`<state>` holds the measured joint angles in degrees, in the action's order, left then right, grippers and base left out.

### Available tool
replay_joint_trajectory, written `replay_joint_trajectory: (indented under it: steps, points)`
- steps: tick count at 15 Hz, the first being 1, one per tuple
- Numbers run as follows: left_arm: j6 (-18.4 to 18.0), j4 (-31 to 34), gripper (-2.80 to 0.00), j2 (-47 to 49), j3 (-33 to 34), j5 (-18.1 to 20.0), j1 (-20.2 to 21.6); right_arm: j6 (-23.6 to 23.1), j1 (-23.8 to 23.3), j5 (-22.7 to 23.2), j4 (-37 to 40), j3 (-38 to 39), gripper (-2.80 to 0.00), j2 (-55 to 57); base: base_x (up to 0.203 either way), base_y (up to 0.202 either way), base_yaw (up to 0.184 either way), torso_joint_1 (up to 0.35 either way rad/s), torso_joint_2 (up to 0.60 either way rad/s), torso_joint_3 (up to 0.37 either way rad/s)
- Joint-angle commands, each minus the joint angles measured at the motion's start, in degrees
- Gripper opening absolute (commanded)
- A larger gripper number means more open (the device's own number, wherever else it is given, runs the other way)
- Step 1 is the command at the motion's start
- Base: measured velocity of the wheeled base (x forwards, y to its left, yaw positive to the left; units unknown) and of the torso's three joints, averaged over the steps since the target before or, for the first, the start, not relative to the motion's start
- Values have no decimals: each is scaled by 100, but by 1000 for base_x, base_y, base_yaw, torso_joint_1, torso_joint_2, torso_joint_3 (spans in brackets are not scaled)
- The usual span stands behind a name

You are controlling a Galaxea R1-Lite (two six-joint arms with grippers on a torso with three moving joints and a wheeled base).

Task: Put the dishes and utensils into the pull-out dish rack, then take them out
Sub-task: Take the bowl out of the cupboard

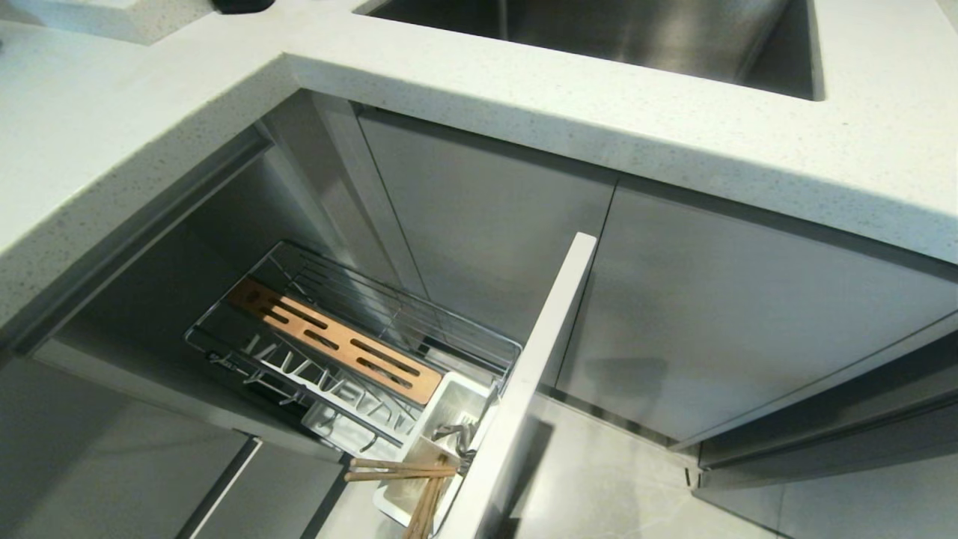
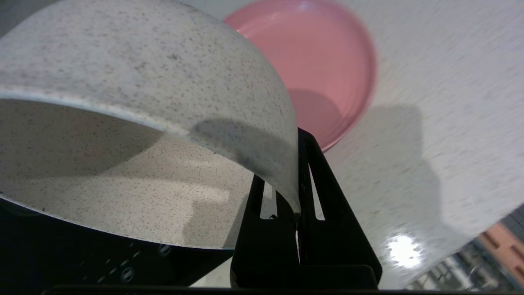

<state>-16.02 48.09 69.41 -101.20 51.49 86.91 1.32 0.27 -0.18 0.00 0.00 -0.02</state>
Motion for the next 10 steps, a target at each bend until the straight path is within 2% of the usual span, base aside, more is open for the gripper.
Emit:
replay_joint_trajectory:
  steps: [1, 2, 4, 10]
  points:
    - [-712, 621, -280, 650, -357, -256, -128, 0, 5, 1, -1, 9, -280, 2, 0, 0, 0, 0, 0, 0]
    - [-1065, 909, -280, 838, -538, -508, -220, 0, 3, 1, -3, 9, -280, 2, 0, 0, 0, 0, 0, 0]
    - [-1309, 1241, -280, 1145, -858, -848, -516, 0, 5, 1, -4, 9, -280, 2, 0, 0, 0, 0, 0, 0]
    - [-1337, 1077, -280, 1482, -924, -809, -1425, 0, 0, 1, 0, 9, -280, 2, 0, 0, 0, 0, 0, 0]
